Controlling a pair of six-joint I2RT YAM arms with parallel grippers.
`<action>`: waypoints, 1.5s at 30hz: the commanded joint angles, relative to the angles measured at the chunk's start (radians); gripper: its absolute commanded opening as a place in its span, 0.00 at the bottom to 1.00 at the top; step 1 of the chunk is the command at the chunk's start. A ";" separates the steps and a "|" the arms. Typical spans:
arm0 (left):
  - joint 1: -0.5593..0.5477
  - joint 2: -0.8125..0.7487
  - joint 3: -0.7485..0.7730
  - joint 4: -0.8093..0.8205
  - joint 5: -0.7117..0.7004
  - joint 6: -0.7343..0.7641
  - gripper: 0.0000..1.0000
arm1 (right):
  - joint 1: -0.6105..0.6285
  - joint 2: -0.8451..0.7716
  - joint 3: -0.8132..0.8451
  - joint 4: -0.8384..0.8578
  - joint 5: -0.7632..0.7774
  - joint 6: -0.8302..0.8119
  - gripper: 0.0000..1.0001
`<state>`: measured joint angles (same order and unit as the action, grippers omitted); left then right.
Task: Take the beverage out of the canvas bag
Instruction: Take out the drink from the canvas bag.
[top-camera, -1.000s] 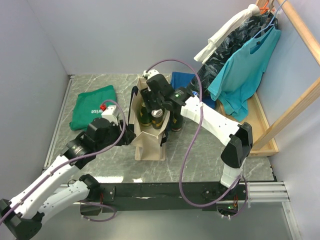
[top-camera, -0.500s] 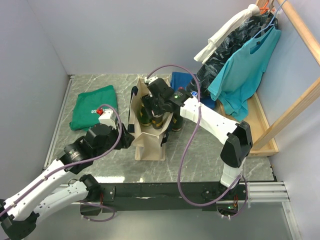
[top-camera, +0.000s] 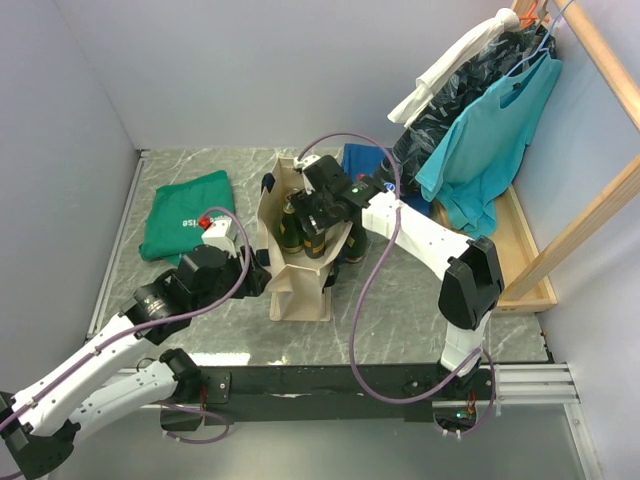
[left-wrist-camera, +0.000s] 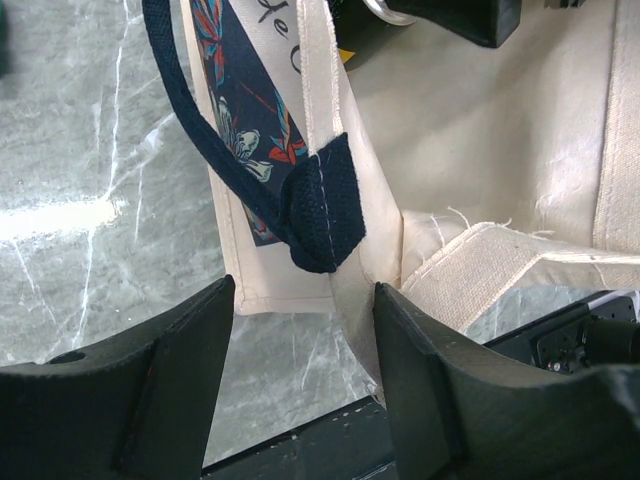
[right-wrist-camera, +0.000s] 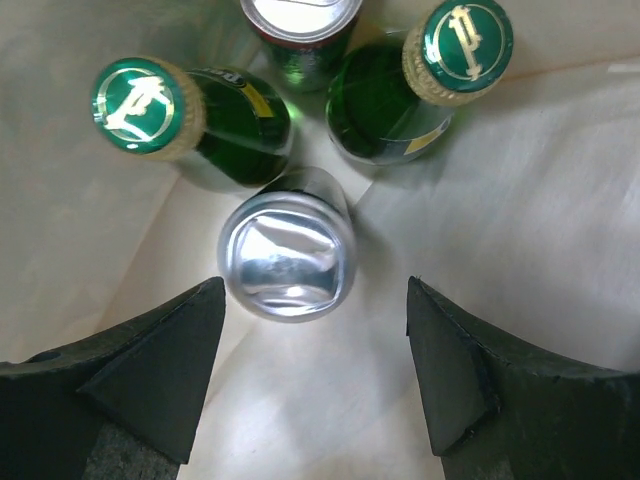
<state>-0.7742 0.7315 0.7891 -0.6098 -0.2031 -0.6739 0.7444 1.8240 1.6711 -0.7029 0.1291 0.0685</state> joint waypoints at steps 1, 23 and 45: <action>-0.008 0.008 0.012 -0.015 0.022 0.014 0.64 | -0.050 -0.005 -0.007 0.046 -0.063 -0.016 0.79; -0.008 0.006 0.013 -0.021 0.004 0.008 0.67 | -0.065 0.089 0.072 0.085 -0.167 0.021 0.80; -0.008 0.008 0.018 -0.036 -0.019 0.000 0.68 | -0.066 0.161 0.108 0.059 -0.131 0.010 0.78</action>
<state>-0.7742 0.7368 0.7895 -0.6136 -0.2165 -0.6746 0.6891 1.9846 1.7409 -0.6422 -0.0193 0.0875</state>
